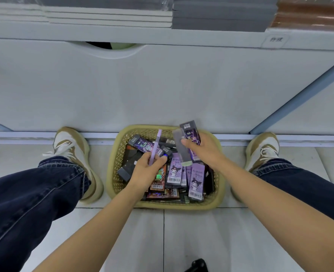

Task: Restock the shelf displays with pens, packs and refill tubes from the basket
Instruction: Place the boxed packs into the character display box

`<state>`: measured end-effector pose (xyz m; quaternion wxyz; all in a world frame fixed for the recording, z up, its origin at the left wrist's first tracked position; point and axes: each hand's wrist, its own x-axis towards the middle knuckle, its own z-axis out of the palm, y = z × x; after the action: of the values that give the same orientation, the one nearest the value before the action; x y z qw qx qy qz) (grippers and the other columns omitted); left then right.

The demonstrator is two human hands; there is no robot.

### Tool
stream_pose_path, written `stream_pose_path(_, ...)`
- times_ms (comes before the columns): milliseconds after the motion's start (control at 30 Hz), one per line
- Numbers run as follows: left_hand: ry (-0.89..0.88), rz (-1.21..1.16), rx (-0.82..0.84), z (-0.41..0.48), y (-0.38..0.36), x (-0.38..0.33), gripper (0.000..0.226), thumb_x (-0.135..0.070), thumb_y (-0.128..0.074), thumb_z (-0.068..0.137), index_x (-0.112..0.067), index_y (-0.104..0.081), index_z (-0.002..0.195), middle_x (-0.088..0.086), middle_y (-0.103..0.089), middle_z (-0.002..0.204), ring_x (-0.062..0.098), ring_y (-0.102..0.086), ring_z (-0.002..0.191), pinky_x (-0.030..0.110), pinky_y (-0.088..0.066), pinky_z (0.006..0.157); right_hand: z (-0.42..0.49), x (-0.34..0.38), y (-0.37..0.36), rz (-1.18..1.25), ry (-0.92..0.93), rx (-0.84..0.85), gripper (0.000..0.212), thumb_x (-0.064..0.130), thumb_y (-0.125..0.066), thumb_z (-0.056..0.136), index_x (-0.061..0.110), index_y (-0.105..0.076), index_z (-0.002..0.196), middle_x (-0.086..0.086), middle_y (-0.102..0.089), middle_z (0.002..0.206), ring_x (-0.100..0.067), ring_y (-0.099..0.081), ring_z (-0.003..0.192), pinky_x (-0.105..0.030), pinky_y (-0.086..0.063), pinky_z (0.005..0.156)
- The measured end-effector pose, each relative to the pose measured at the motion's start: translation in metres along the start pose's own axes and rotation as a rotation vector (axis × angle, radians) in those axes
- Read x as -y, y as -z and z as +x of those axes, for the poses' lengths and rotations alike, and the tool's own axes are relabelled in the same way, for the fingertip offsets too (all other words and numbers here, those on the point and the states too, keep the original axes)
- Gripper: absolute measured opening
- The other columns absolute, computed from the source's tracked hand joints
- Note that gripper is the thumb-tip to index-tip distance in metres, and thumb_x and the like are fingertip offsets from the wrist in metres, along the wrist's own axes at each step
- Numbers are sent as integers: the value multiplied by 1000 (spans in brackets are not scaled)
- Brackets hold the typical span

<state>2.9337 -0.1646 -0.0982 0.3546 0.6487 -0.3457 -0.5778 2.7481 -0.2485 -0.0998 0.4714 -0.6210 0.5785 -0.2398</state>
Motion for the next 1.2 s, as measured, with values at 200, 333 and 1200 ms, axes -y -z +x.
stream_pose_path(200,-56,-202,-1,-14,-11,-40,20,-20,-72,86,-7,-59,92,3,-65,77,14,-58,66,14,-48,54,-20,53,-13,480,-65,118,19,25,-68,89,20,-68,107,-3,-74,105,-20,-69,99,-36,-55,88)
stream_pose_path(333,-137,-290,-45,-30,4,-71,12,-12,-61,92,-5,-67,101,15,-73,92,21,-69,77,31,-55,74,-23,90,-6,548,-98,89,26,28,-63,92,14,-64,114,-9,-72,99,-22,-69,83,-32,-56,73)
stream_pose_path(1200,-911,-111,-282,-180,146,-336,16,-27,-54,97,-13,-55,88,-6,-57,61,10,-50,51,25,-44,61,-99,411,76,404,797,-121,17,12,-60,94,21,-60,109,-3,-74,100,-17,-70,93,-30,-57,81)
